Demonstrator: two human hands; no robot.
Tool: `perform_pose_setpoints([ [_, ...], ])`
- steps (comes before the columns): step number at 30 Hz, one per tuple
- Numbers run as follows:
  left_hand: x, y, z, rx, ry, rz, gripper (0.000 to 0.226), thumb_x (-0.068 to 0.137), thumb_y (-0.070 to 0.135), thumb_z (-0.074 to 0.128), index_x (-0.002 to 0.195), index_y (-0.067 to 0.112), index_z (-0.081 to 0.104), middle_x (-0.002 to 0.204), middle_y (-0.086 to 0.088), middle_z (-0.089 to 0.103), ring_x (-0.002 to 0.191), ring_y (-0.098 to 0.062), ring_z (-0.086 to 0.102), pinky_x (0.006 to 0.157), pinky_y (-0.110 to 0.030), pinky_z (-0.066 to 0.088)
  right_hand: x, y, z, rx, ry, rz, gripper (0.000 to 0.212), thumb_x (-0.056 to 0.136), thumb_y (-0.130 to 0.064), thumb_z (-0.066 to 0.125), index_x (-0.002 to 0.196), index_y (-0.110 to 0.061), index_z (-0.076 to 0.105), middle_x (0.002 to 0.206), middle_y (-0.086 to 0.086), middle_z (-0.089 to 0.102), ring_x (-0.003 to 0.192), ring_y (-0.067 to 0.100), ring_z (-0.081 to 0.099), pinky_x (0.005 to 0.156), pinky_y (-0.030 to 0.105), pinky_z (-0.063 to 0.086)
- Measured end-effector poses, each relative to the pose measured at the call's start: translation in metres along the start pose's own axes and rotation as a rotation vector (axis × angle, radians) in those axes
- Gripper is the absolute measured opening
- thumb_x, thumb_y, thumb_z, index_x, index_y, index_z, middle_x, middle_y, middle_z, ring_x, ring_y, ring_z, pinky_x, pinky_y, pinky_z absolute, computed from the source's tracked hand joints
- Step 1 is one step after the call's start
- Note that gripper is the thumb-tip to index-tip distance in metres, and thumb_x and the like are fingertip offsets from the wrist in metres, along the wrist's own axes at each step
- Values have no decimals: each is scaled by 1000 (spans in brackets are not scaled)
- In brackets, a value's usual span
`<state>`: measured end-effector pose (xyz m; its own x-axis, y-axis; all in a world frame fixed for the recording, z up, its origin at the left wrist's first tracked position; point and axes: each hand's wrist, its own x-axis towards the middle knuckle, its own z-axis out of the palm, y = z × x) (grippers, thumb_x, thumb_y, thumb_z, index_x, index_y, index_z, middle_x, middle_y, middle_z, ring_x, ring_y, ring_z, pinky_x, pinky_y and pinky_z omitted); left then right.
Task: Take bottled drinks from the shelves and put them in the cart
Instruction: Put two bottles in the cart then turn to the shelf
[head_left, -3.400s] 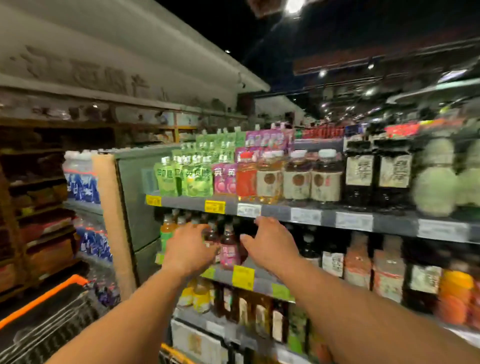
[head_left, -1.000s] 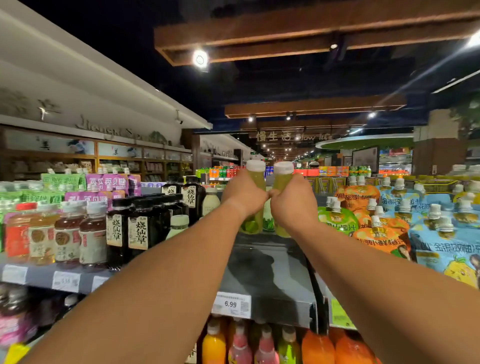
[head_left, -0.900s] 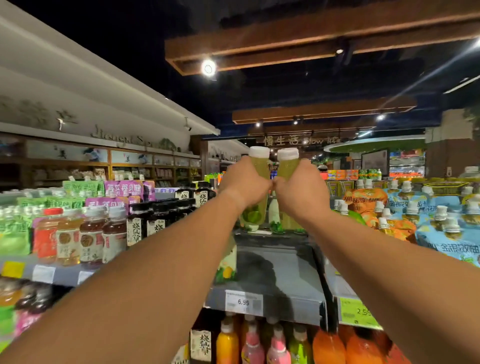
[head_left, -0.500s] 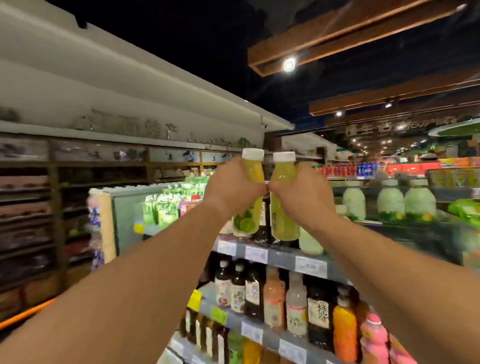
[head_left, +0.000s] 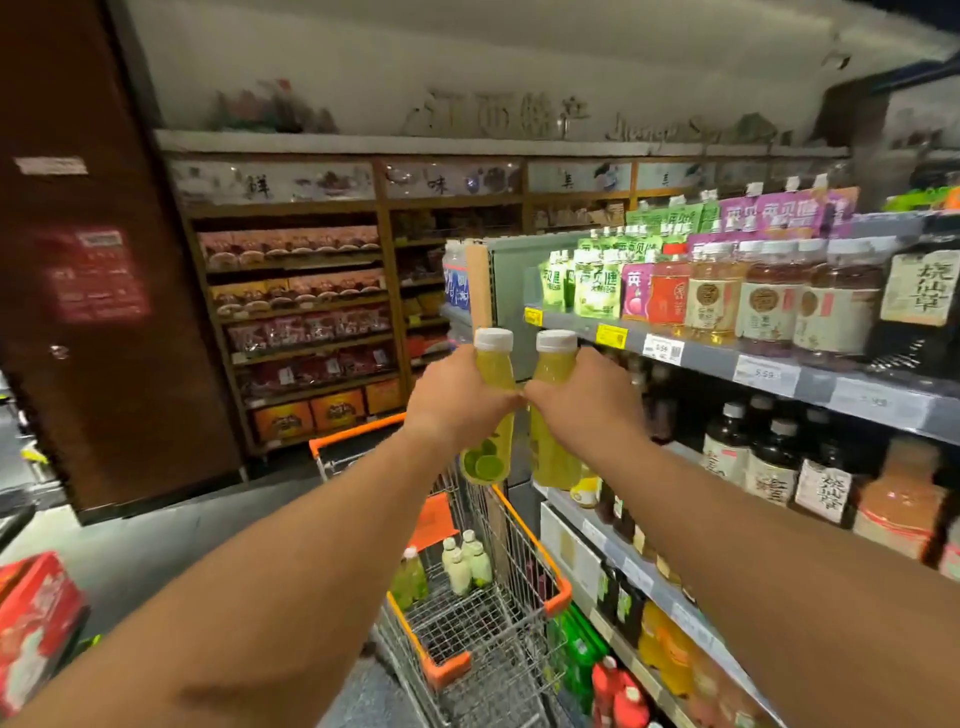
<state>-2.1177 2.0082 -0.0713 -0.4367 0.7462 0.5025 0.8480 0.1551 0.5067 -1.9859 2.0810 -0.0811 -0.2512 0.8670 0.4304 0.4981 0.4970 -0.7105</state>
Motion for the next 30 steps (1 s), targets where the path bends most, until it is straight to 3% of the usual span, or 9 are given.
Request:
perform_pose_setpoints([
  [4, 19, -47, 6, 6, 38, -98, 37, 70, 60, 77, 85, 30, 60, 83, 10, 66, 82, -15, 64, 66, -29, 49, 23, -1, 52, 55, -77, -4, 49, 65, -57, 75, 93, -21, 56, 87, 0, 57, 75, 27, 52, 59, 32, 35],
  [6, 28, -65, 15, -24, 65, -147, 34, 71, 58, 78, 79, 33, 56, 79, 15, 63, 80, -13, 64, 63, -27, 46, 39, 2, 76, 79, -125, -10, 51, 66, -58, 75, 95, -21, 57, 93, 3, 63, 83, 30, 59, 63, 32, 39],
  [12, 56, -123, 47, -42, 123, -329, 44, 73, 65, 71, 88, 27, 55, 80, 13, 60, 78, -15, 58, 58, -28, 39, 83, 13, 157, 82, -250, -77, 56, 72, -61, 72, 107, -20, 59, 109, 9, 67, 100, 34, 62, 69, 33, 40],
  [17, 63, -195, 87, -98, 144, -462, 42, 66, 61, 74, 89, 29, 60, 85, 13, 66, 87, -15, 64, 76, -35, 52, 100, 32, 238, 58, -392, -83, 49, 72, -55, 71, 103, -20, 57, 106, 7, 66, 98, 33, 62, 67, 31, 39],
  [21, 69, -267, 127, -163, 136, -575, 26, 68, 40, 84, 83, 28, 67, 80, 14, 70, 81, -6, 66, 73, -28, 54, 106, 57, 309, 56, -510, -59, 49, 71, -56, 75, 103, -23, 57, 101, 2, 66, 94, 28, 63, 68, 33, 47],
  [24, 79, -316, 155, -184, 69, -633, 28, 66, 41, 87, 81, 30, 67, 77, 17, 69, 72, 7, 62, 57, -7, 43, 111, 78, 360, 91, -571, -10, 50, 69, -56, 78, 104, -26, 58, 102, -2, 66, 92, 24, 61, 69, 33, 45],
  [26, 88, -346, 175, -218, 39, -679, 30, 63, 40, 90, 80, 33, 66, 74, 21, 66, 68, 13, 57, 54, -4, 40, 116, 92, 392, 106, -609, 27, 47, 69, -54, 78, 103, -29, 57, 99, -5, 65, 88, 20, 59, 68, 32, 44],
  [28, 96, -372, 195, -236, 3, -737, 30, 65, 36, 90, 83, 37, 66, 77, 22, 65, 74, 8, 58, 60, -9, 43, 121, 107, 423, 118, -649, 64, 39, 73, -46, 79, 100, -34, 54, 97, -7, 65, 88, 20, 61, 68, 32, 46],
  [30, 101, -399, 218, -254, -23, -818, 33, 67, 31, 90, 92, 35, 68, 87, 17, 69, 86, -7, 64, 75, -24, 51, 129, 124, 455, 121, -685, 97, 33, 77, -36, 76, 103, -34, 56, 97, -6, 67, 89, 21, 62, 73, 35, 50],
])
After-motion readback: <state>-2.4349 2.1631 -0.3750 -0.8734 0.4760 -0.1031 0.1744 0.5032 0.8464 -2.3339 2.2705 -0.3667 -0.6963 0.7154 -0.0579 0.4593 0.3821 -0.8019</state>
